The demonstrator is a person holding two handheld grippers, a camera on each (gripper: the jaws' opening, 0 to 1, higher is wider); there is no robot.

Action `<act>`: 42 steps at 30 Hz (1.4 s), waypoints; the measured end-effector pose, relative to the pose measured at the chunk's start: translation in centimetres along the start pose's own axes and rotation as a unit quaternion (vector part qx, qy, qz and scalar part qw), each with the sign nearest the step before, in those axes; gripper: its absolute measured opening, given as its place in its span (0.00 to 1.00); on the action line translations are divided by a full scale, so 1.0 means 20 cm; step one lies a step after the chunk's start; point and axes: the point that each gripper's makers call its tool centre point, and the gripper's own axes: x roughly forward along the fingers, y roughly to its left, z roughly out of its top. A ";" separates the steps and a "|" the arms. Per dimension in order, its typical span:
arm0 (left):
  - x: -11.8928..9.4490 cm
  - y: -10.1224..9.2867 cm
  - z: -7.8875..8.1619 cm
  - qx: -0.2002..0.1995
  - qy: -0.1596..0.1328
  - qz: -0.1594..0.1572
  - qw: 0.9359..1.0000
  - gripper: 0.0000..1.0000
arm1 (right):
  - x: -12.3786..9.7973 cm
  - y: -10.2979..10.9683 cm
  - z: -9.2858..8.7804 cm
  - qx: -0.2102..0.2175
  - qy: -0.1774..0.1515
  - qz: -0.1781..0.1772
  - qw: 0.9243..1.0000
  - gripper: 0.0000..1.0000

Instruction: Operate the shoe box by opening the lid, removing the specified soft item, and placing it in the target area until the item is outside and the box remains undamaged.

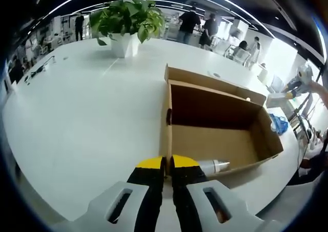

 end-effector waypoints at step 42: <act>0.00 0.00 0.00 0.014 0.008 0.007 1.000 0.01 | 0.17 -0.15 -0.47 -0.018 0.097 0.003 0.995 0.15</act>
